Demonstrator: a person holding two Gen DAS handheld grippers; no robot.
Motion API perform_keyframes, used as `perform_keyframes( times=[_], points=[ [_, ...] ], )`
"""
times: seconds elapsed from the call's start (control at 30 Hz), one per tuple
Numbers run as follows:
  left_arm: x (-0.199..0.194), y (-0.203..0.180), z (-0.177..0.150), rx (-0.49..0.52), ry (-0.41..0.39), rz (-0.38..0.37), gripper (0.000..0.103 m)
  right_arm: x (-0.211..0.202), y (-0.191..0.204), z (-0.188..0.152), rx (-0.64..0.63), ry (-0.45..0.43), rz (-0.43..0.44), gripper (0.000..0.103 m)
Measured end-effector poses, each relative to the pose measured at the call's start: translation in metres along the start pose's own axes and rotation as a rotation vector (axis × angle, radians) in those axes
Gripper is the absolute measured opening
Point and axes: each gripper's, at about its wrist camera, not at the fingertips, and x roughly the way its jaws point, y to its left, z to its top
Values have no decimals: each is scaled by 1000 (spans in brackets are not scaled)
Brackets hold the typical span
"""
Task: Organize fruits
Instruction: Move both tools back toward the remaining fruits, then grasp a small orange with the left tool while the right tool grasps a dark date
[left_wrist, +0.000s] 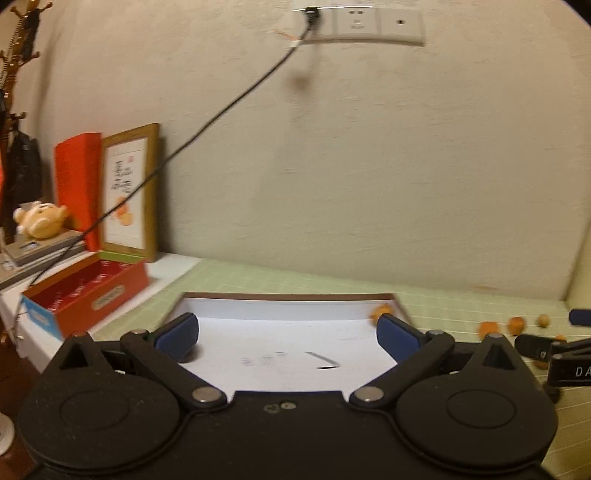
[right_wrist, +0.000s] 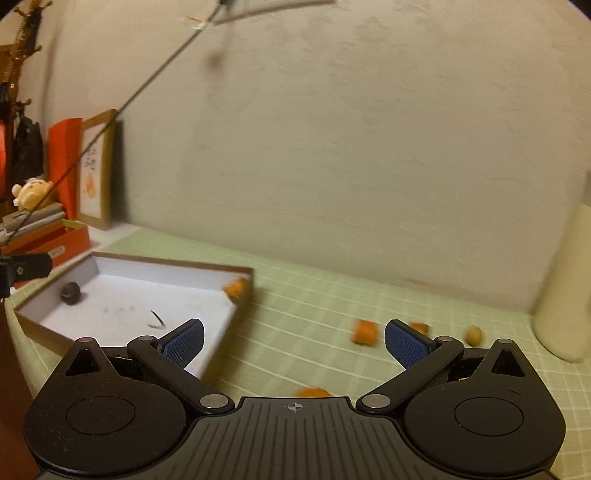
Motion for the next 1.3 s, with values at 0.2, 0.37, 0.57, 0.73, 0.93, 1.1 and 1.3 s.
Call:
perform_keyframes(
  times=[0.2,0.37,0.57,0.73,0.93,1.1,1.3],
  points=[
    [1,-43,-4,15,18,-107,97,-26,-47,-2,56,3,-118,103],
    [5,-88,-15,95,32,-177,96,-43,-82,-12,72,37,-193,103],
    [11,-130,-26,139,65,-254,95,-57,-117,-24,92,87,-258,103],
    [11,-162,-39,201,89,-287,89,-57,-120,-34,56,128,-199,103],
    [27,-170,-46,207,148,-297,75,-40,-110,-41,19,182,-135,102],
    [38,-165,-48,198,197,-305,66,-24,-100,-44,-5,235,-83,83],
    [49,-169,-50,201,234,-326,54,-8,-89,-45,-22,277,-49,77]
  ],
)
